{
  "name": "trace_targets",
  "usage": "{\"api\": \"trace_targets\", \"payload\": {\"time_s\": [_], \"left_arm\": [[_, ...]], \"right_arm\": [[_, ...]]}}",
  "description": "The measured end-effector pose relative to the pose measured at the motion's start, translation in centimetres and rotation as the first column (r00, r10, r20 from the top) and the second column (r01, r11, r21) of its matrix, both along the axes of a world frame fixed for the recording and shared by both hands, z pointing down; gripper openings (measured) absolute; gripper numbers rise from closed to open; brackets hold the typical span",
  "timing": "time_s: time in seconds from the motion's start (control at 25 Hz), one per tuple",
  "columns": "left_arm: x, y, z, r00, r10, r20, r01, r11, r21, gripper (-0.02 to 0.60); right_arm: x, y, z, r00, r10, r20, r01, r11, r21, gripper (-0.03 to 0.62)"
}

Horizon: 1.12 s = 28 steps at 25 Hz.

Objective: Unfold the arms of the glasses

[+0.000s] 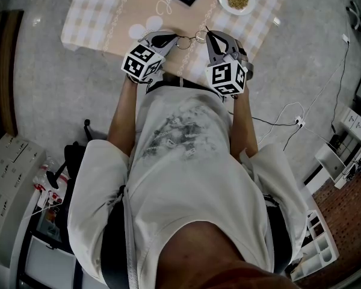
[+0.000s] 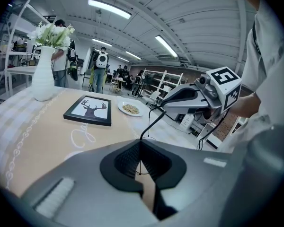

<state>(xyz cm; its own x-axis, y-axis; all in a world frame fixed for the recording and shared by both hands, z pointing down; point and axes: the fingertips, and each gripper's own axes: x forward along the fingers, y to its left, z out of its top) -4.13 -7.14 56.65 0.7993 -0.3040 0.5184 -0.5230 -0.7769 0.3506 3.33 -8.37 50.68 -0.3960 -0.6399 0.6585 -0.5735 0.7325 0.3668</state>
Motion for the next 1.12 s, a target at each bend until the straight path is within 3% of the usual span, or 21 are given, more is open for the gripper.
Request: {"api": "trace_targets", "payload": {"time_s": [1.12], "left_arm": [[-0.4, 0.0, -0.4, 0.998, -0.066, 0.003, 0.066, 0.998, 0.014, 0.008]], "right_arm": [[3.2, 0.1, 0.1, 0.997, 0.082, -0.003, -0.082, 0.997, 0.009, 0.023]]}}
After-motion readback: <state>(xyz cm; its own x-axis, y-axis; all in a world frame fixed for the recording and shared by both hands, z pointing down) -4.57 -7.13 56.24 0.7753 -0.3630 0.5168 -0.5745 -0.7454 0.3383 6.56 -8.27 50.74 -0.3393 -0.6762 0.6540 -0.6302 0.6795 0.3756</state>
